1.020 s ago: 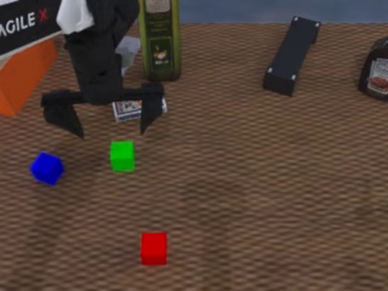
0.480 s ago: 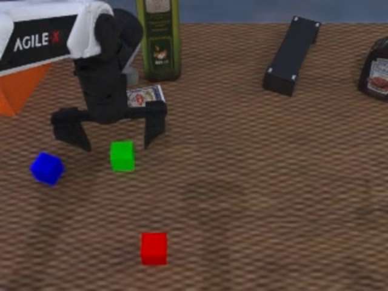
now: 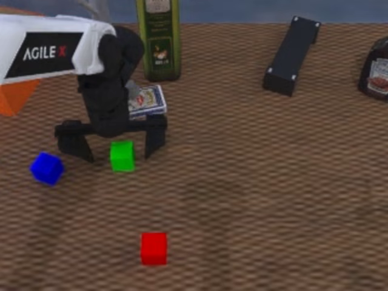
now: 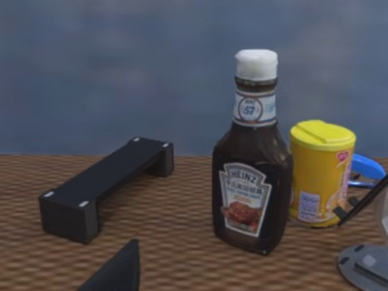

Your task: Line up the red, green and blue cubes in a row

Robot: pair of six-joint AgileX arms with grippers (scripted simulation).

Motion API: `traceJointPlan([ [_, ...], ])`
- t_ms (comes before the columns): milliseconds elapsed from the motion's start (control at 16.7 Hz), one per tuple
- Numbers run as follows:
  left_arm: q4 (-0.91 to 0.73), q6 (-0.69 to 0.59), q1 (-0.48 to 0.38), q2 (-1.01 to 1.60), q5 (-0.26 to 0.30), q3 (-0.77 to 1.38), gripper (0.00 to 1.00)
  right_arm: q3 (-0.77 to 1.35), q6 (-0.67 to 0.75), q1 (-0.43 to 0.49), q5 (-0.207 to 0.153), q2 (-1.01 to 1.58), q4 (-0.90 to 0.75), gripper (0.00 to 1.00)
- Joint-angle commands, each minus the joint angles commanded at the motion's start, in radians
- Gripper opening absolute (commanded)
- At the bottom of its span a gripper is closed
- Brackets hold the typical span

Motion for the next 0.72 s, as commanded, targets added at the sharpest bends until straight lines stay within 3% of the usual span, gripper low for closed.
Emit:
traceJointPlan([
  [720,0.000,0.000,0.000,0.000,0.000,0.000,0.10,0.000,0.000,0.000,0.000,0.000,0.000,1.00],
])
